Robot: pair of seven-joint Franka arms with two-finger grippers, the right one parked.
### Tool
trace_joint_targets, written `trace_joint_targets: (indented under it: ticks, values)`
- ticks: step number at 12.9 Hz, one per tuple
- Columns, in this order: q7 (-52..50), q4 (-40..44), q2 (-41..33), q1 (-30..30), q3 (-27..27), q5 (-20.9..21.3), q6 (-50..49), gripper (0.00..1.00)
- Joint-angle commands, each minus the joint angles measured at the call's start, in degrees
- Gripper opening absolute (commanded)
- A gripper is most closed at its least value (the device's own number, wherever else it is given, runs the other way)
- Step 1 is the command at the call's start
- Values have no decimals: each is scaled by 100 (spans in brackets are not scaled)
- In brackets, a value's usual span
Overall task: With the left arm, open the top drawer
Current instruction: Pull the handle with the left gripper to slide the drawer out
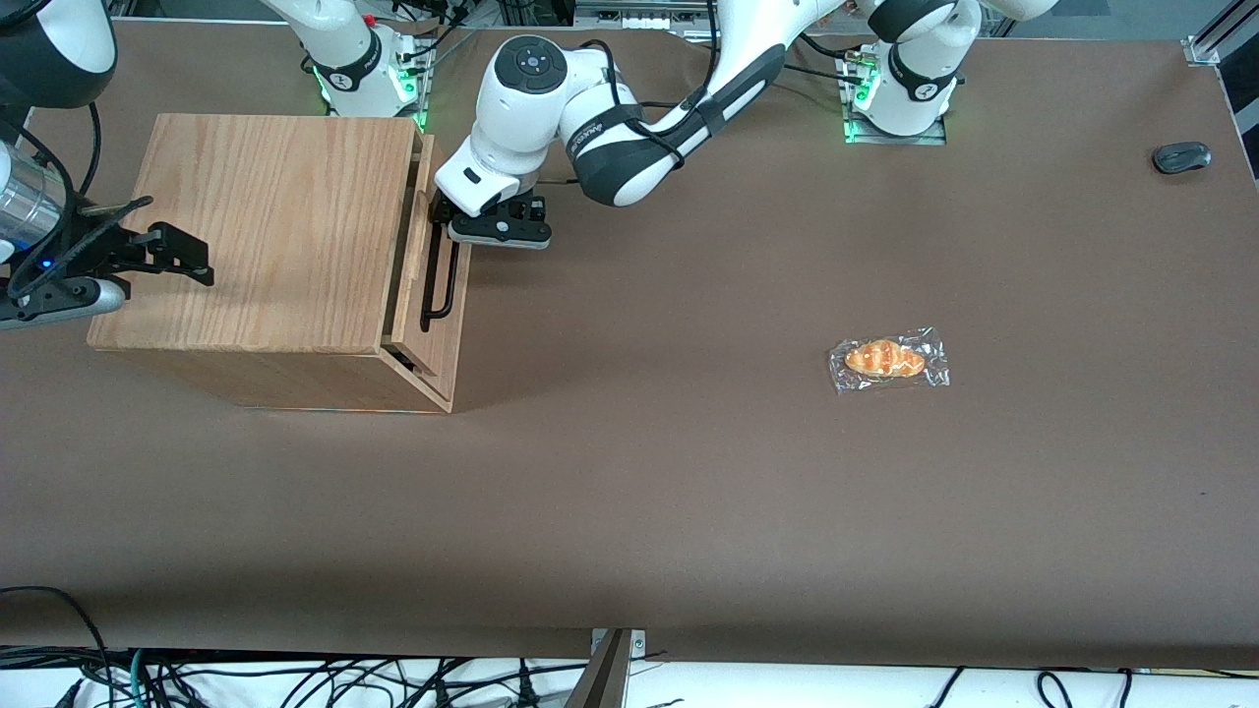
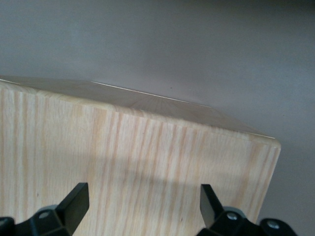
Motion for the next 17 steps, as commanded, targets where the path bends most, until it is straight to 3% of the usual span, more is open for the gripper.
trace_joint_targets:
  ticks: [1,17]
  values:
    - [106,48,-7,108,-29,135,-293,100]
    - [713,48,-95,407,-100,-128,-838,100]
